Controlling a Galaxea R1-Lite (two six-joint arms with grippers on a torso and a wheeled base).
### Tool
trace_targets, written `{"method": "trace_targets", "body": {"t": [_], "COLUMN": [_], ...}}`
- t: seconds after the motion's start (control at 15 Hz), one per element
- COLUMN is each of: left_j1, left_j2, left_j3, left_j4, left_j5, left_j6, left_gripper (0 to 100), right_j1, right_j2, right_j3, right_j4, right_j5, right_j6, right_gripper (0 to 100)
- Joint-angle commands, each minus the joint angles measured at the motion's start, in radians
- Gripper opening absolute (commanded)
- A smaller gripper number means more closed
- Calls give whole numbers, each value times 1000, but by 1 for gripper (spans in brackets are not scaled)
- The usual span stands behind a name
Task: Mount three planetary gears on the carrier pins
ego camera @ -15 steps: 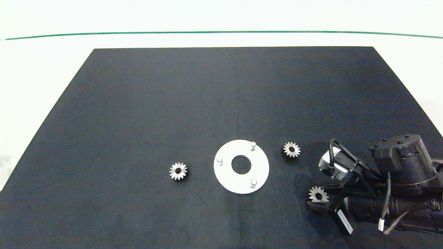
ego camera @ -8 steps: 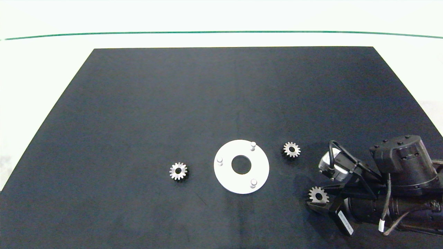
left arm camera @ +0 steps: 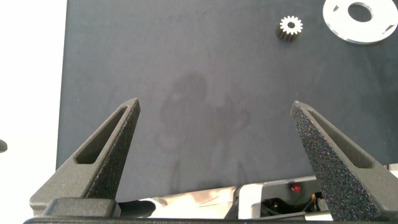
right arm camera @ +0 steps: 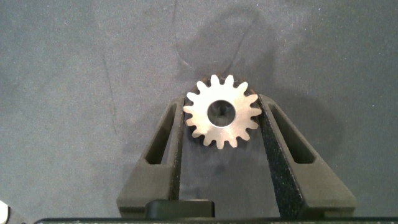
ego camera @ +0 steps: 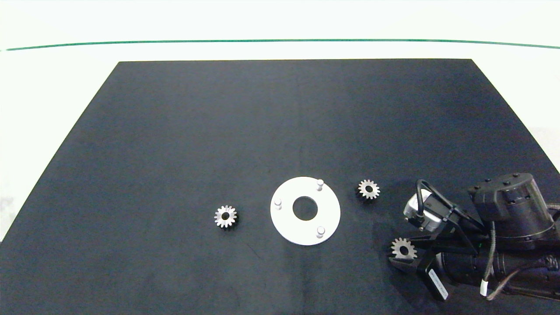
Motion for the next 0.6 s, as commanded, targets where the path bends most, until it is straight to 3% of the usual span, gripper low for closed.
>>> {"method": "trace_targets", "body": {"t": [0.07, 0.6], "left_j1": [0, 2], "left_j2": [10, 15], "left_j3": [2, 3], "left_j4": [4, 4], "left_j5": [-2, -7], "left_j6": [1, 2], "left_gripper": [100, 100], "right_j1": [-4, -1], "right_j2": [-4, -119], "right_j3": [0, -30], "right_j4": [4, 46], "right_j5": [-1, -1], "right_j6": [-2, -32], "right_gripper": [0, 0]}}
